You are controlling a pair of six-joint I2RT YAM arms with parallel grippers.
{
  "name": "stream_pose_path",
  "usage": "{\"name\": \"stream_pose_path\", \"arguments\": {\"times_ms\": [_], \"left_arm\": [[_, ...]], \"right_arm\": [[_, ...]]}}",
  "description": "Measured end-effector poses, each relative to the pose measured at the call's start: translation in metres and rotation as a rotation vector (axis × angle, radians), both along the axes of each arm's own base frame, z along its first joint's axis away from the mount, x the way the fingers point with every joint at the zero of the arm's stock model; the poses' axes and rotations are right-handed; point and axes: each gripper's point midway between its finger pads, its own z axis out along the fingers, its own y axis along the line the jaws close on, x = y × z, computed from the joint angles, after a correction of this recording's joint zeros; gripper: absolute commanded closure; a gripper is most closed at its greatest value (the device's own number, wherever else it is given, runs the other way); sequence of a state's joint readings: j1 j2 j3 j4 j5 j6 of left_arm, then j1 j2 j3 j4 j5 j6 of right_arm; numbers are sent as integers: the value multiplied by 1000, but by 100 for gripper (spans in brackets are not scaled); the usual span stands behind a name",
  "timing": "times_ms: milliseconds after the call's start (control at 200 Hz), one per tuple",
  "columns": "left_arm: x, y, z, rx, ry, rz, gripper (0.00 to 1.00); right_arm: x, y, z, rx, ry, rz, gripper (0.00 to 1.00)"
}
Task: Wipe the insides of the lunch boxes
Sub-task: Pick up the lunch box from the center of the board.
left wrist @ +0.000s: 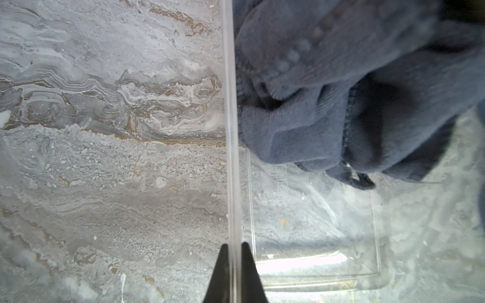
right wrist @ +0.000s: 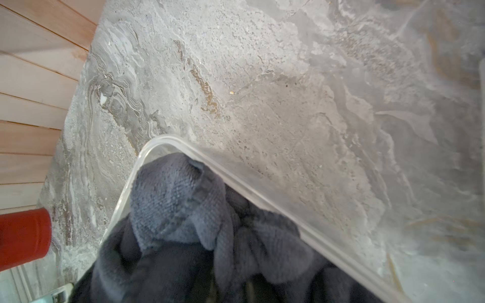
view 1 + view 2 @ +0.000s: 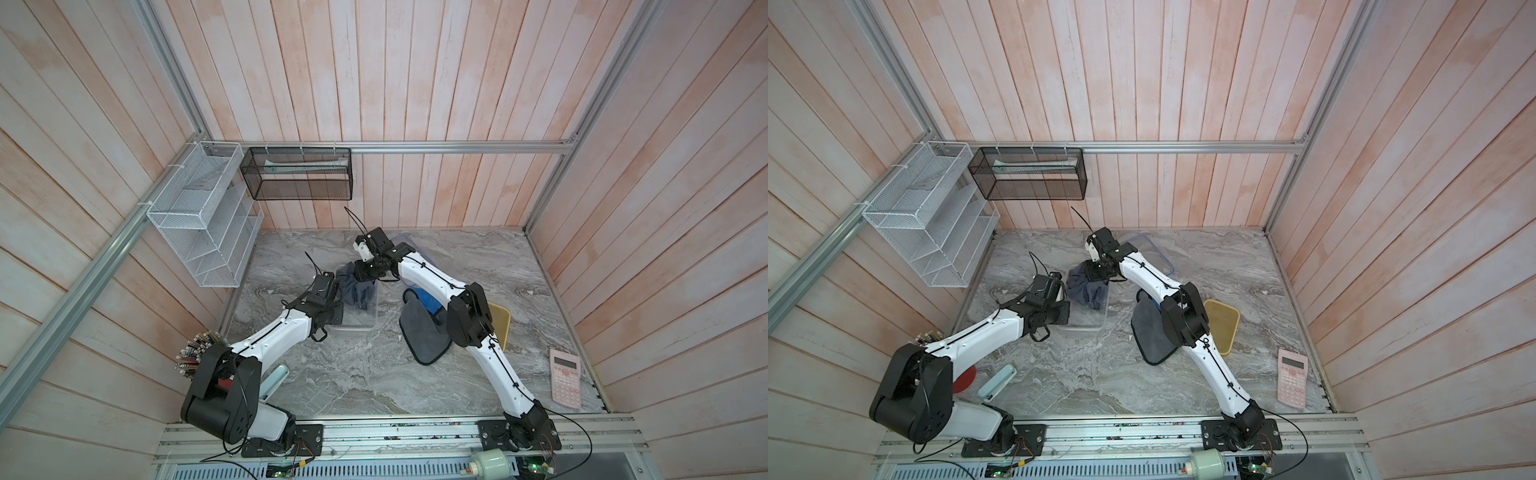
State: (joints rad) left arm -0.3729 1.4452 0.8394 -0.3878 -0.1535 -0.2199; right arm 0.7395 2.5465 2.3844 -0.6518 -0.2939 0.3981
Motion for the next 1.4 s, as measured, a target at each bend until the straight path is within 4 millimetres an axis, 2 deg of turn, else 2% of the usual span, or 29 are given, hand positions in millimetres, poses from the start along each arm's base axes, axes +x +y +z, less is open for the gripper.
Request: {"name": "stream_pose_path", "arguments": {"times_ms": [155, 255, 330, 585, 680, 795, 910, 1010, 1115, 1225, 1305, 1400], "left_arm": [[-1, -4, 0, -7, 1, 0, 99], [-1, -3, 0, -11, 2, 6, 99], [-2, -4, -1, -15, 4, 9, 99], [2, -2, 1, -54, -3, 40, 99], [4, 2, 1, -68, 1, 63, 99], [5, 9, 1, -77, 6, 92, 99], [5, 14, 0, -85, 11, 114, 99], [6, 11, 2, -107, 6, 114, 99], [7, 7, 6, -136, -10, 104, 99], [11, 1, 11, -163, -35, 89, 99], [12, -2, 13, -176, -41, 73, 99], [13, -4, 14, -181, -44, 63, 99]], "right_arm": [[-5, 18, 2, 61, 16, -20, 100], [-10, 30, -6, 115, 45, -29, 100], [-14, 33, -13, 137, 75, -31, 100], [-23, 46, -9, 192, 92, 9, 100], [-42, 49, -21, 181, 117, 46, 100], [-80, 52, -34, 151, 157, 105, 100], [-107, 52, -35, 127, 169, 148, 100], [-121, 45, -32, 104, 162, 165, 100], [-119, 40, -26, 87, 135, 155, 100], [-106, 34, -24, 68, 84, 132, 100], [-89, 28, -19, 25, 6, 111, 100], [-57, 28, -2, -16, -123, 83, 100]]}}
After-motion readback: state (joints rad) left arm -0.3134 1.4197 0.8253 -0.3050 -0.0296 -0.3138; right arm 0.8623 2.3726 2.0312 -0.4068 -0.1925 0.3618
